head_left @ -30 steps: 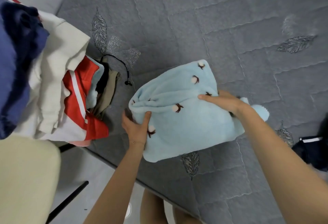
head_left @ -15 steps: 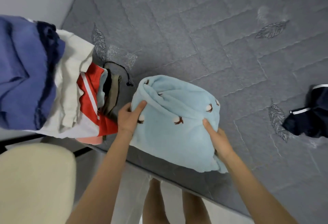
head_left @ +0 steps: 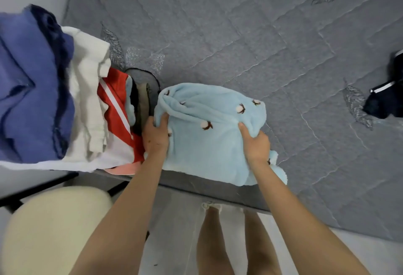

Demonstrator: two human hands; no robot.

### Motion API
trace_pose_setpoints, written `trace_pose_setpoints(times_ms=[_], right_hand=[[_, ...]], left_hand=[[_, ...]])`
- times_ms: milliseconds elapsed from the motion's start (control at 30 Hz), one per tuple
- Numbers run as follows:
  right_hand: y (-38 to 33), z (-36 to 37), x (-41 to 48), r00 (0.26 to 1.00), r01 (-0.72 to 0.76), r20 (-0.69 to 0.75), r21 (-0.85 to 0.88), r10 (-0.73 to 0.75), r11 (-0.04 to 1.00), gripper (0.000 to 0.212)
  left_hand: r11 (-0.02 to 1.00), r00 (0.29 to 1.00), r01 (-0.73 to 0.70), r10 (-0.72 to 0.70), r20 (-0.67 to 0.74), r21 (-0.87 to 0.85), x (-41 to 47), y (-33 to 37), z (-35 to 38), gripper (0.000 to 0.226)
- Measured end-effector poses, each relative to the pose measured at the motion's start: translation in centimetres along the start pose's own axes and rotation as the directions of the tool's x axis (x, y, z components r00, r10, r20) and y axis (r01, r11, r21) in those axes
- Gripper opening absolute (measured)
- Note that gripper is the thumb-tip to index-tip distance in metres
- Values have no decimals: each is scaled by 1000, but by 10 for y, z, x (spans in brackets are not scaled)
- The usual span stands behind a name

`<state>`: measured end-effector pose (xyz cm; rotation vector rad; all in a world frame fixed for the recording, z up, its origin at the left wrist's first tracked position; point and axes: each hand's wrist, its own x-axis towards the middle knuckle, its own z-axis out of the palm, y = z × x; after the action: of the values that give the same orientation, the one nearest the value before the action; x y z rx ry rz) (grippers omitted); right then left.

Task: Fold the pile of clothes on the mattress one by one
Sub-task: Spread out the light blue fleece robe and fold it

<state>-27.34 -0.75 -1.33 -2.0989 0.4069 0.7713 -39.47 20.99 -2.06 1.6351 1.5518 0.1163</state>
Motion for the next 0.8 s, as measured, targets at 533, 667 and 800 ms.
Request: trace_pose_setpoints(times_ms=[533,667,800], right_hand=[[-48,-65,-36,972,232,82,-435,-219,870,78],[-63,-102,-67,952,306,131,-476,-278,824,87],[-64,-158,-93,944,319,110,-546,-311,775,86]], left_hand=[[729,794,-599,594,128,333,-83,57,-25,61],[540,710,-701,591,383,465,-109,89,-16,67],[396,648,-756,567,509,522,-146,125,2,72]])
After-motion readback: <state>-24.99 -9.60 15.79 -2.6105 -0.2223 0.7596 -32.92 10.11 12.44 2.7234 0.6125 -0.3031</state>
